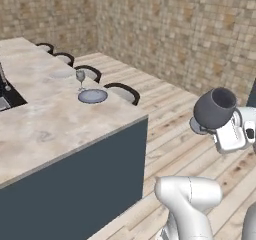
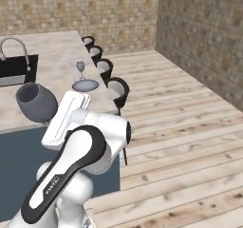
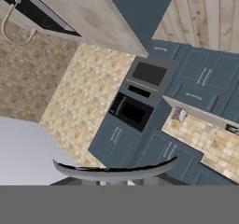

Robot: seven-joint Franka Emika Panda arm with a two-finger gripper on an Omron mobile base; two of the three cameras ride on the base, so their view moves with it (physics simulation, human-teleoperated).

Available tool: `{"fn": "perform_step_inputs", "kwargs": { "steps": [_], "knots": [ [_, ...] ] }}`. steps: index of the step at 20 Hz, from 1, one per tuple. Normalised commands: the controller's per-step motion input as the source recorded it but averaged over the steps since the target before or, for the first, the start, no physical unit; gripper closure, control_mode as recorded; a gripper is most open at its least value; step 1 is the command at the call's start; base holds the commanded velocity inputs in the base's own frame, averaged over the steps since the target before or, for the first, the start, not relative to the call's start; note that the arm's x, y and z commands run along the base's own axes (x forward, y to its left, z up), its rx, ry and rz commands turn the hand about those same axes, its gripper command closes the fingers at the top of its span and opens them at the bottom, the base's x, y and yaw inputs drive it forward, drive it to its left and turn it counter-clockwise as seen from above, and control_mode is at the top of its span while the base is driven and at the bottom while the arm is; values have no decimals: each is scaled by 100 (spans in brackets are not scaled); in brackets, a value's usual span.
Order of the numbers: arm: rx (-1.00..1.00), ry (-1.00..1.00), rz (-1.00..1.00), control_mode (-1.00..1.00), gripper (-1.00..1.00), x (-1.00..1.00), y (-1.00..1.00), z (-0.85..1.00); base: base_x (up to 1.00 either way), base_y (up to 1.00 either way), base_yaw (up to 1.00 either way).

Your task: Retrieve the wine glasses from the counter and place one next to each plate.

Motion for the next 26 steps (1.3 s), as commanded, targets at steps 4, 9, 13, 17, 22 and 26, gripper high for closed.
{"fn": "perform_step_inputs", "kwargs": {
  "steps": [4, 9, 13, 17, 22, 26],
  "knots": [
    [0, 0, 0, 100, 100, 0, 0, 0, 90, -100, 12],
    [0, 0, 0, 100, 100, 0, 0, 0, 99, -100, 23],
    [0, 0, 0, 100, 100, 0, 0, 0, 100, -96, 33],
    [0, 0, 0, 100, 100, 0, 0, 0, 100, -93, 35],
    [0, 0, 0, 100, 100, 0, 0, 0, 100, -96, 33],
    [0, 0, 0, 100, 100, 0, 0, 0, 100, -89, 35]
  ]
}}
